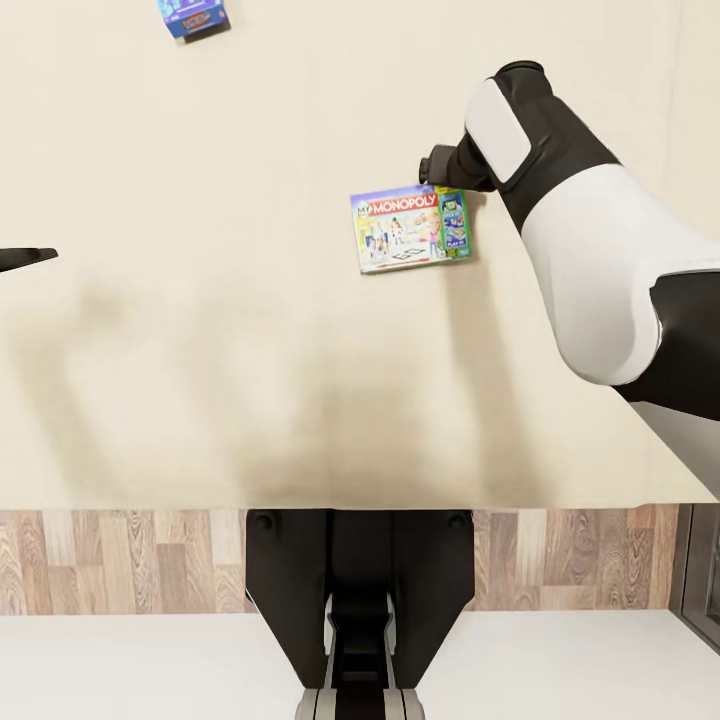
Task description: Put all the toys in the child's room - the three board games (two on the bed and one on the table), the two jigsaw puzzles on the table, and the tennis ball on the table - inside the toy box on the table in the child's room.
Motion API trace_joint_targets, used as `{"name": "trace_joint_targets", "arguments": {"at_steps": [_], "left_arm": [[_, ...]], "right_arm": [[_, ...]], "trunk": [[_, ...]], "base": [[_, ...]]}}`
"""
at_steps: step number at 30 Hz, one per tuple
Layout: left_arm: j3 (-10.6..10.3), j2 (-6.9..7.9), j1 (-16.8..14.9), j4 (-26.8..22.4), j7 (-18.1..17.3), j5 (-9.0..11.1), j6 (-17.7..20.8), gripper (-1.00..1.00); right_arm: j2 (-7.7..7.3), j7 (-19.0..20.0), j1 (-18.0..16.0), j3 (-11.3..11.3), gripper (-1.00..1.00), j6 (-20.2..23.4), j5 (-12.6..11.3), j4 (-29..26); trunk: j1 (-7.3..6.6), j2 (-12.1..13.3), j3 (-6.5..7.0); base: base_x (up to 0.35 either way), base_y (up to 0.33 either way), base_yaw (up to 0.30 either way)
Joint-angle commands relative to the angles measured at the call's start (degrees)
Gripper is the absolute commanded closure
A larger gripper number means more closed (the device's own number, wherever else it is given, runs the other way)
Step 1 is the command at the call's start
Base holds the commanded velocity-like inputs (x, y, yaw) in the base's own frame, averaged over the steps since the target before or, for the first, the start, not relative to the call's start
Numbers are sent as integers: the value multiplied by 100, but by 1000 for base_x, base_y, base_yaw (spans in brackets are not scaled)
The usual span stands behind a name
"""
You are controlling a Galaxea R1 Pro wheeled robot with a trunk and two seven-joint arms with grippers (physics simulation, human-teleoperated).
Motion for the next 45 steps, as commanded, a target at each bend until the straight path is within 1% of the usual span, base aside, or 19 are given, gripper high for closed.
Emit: {"name": "trace_joint_targets", "arguments": {"at_steps": [1,16,33,45], "left_arm": [[-1,1,-2,1,-25,-6,61,-100],[-1,0,-2,-19,-25,-6,61,-100],[-1,0,-1,-21,-25,-6,61,-100],[-1,6,-2,-21,-25,-6,61,-100]], "right_arm": [[2,-60,1,-33,-100,3,-170,229],[2,-60,24,-34,-100,4,-170,228],[2,-60,25,-37,-100,11,-170,225],[2,-59,25,-37,-100,13,-170,230]], "trunk": [[6,-6,-5],[6,-6,27],[6,-6,106],[6,-6,117]], "base": [[-2,0,0],[-3,0,0],[-2,0,0],[0,0,0]]}}
